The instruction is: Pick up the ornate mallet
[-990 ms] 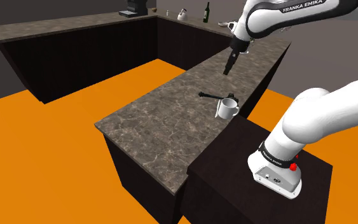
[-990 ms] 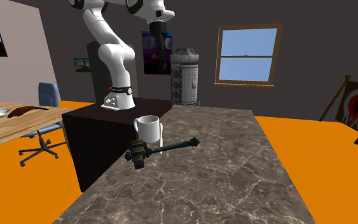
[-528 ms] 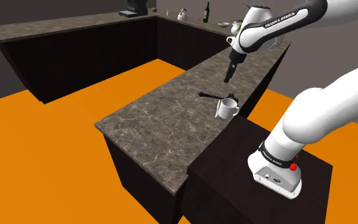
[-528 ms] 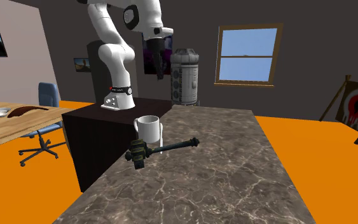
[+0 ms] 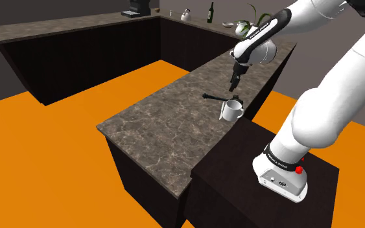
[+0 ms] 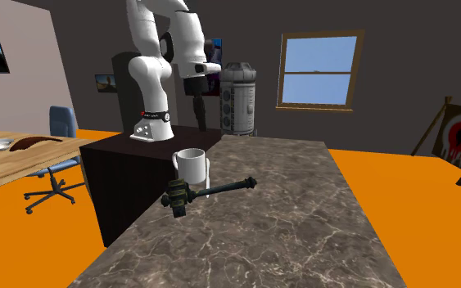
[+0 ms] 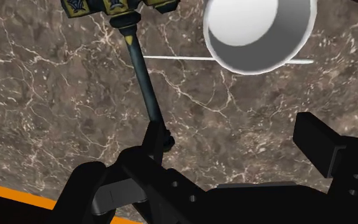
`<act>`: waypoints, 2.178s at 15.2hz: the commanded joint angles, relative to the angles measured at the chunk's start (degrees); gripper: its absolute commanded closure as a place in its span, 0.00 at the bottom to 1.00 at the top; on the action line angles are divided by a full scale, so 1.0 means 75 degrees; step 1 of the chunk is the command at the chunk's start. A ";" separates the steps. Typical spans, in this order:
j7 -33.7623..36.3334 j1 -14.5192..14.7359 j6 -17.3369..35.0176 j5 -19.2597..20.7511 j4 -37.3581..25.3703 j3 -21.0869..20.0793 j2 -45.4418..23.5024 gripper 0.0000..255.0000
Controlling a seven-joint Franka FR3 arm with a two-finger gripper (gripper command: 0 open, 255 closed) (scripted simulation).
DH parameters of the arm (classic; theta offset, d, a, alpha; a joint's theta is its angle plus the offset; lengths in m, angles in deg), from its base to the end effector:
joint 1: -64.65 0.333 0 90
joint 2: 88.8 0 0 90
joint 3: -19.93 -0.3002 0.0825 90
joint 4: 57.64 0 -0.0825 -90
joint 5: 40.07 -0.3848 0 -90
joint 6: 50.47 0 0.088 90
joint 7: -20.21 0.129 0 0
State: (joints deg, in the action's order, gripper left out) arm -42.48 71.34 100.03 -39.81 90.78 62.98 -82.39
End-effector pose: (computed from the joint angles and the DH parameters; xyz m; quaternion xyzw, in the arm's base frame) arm 0.3701 -0.2637 0.2600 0.9711 0.2284 0.0664 0.0209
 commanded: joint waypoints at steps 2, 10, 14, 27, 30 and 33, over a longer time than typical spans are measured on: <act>-0.2083 0.0330 0.0368 -0.2122 -0.0504 0.0352 -0.1383 0.00; -0.5702 -0.1837 0.0334 -0.5529 -0.2446 -0.1534 -0.4349 0.00; -0.6289 -0.2422 0.0417 -0.6011 -0.3033 -0.2042 -0.5113 0.00; -0.6662 -0.2758 0.0704 -0.6488 -0.3263 -0.2483 -0.5627 1.00; -0.6662 -0.2758 0.0704 -0.6488 -0.3263 -0.2483 -0.5627 1.00; -0.6549 -0.2652 0.0610 -0.6335 -0.3176 -0.2336 -0.5450 1.00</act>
State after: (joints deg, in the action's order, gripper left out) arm -91.92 51.16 104.85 -87.72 66.80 45.10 -123.68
